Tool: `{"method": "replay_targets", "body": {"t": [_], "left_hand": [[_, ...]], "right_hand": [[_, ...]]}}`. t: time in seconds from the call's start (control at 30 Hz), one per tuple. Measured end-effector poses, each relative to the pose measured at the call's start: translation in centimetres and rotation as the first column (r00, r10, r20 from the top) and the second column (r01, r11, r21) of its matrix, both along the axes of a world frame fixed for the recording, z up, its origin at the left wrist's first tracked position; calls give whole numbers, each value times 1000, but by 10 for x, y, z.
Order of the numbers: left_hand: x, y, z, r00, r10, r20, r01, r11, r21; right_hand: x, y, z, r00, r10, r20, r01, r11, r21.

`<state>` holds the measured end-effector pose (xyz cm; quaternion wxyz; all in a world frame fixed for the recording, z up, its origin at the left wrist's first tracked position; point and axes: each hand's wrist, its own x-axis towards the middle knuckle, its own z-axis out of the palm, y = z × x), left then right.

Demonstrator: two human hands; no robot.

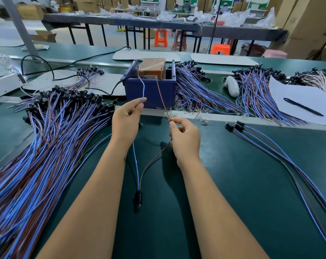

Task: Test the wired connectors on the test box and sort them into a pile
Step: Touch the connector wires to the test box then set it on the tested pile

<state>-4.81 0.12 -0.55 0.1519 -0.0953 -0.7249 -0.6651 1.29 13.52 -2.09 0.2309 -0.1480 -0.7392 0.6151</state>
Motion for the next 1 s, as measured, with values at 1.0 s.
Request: {"method": "replay_targets", "body": {"t": [1.0], "left_hand": [[-9, -7, -9, 997, 39, 62, -33, 994, -108]], "right_hand": [[0, 1, 3, 999, -37, 16, 37, 999, 6]]}}
